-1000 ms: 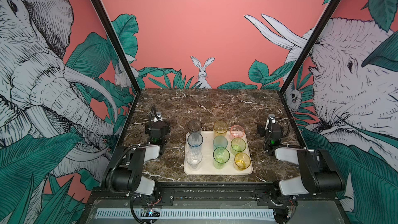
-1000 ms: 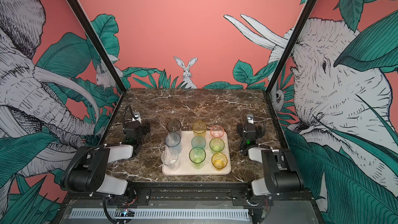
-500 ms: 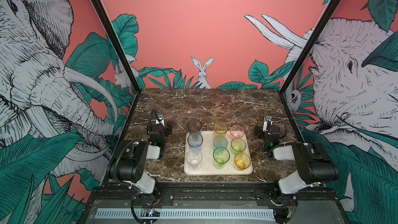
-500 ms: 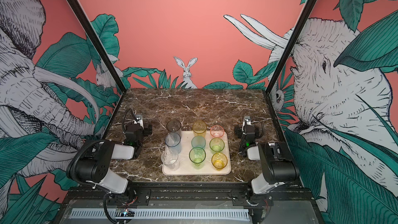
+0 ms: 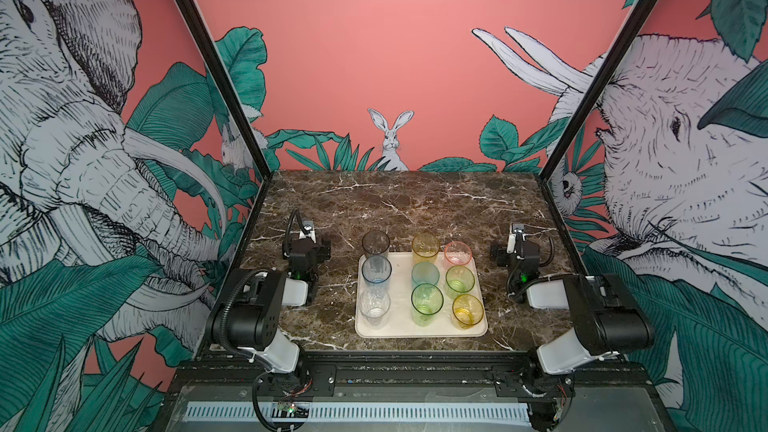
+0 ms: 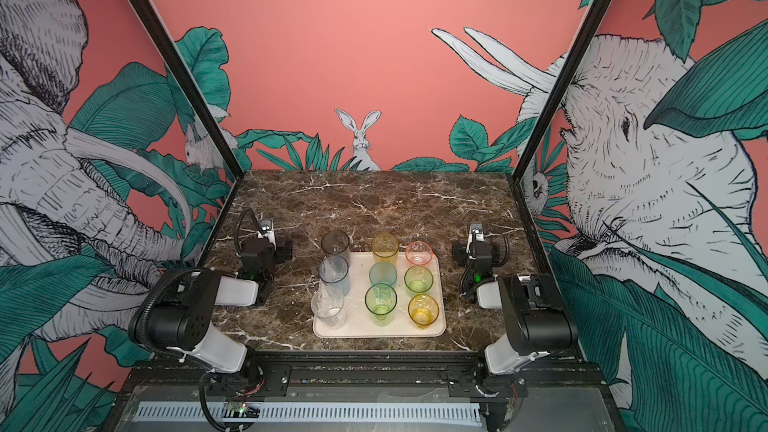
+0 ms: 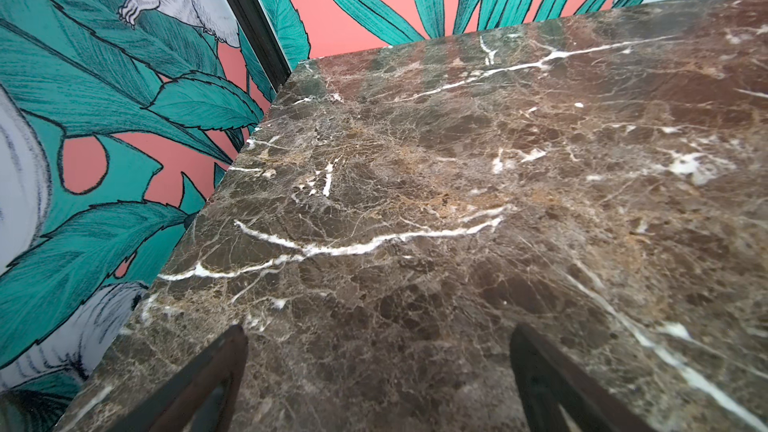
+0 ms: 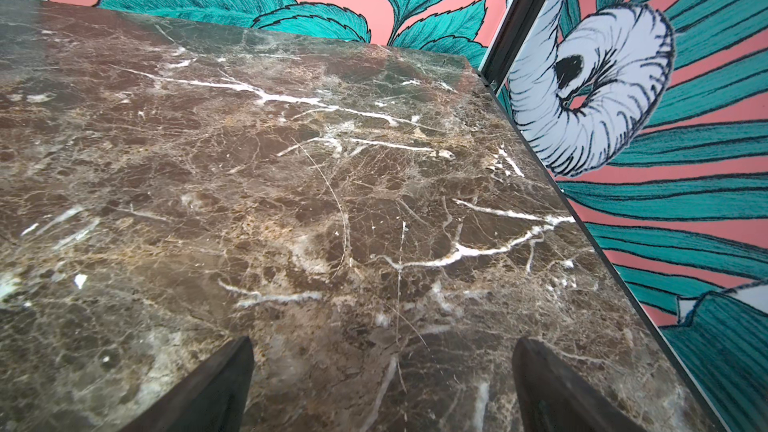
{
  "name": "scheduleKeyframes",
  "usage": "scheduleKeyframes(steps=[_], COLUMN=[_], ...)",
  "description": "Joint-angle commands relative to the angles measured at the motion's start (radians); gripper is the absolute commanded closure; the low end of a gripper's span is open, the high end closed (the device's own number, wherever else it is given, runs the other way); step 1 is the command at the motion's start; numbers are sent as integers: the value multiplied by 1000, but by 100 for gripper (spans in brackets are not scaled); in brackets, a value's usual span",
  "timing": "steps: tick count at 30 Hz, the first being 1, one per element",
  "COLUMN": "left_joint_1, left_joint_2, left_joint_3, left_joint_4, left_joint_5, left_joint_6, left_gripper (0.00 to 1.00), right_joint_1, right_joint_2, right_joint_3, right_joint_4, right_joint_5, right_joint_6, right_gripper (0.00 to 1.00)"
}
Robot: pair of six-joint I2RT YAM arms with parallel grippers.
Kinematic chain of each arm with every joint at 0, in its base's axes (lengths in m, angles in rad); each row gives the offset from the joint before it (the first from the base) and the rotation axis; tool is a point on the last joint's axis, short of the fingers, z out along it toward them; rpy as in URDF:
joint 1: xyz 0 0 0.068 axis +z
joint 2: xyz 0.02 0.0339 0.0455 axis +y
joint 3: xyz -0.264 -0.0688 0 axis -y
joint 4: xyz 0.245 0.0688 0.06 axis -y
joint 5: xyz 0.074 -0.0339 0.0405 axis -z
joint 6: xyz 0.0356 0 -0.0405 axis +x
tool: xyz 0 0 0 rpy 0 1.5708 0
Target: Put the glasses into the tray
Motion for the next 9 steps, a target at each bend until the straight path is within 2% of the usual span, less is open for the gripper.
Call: scheduleKeyframes(steps=[1,9], left_joint_1=[4,4], left_joint_2=[-19,-18], left_joint_3=[11,12], left_joint_4=[2,3], left_joint_5=[7,6], left_joint_6=[-5,-5], left_gripper=[1,0], right_joint_1=[-4,-5], right_joint_2=[0,-1], right_joint_3=[14,13], right_joint_4=[49,49], right_joint_5=[-2,-3], right_joint_6=[-9,-8], right_gripper=[1,1])
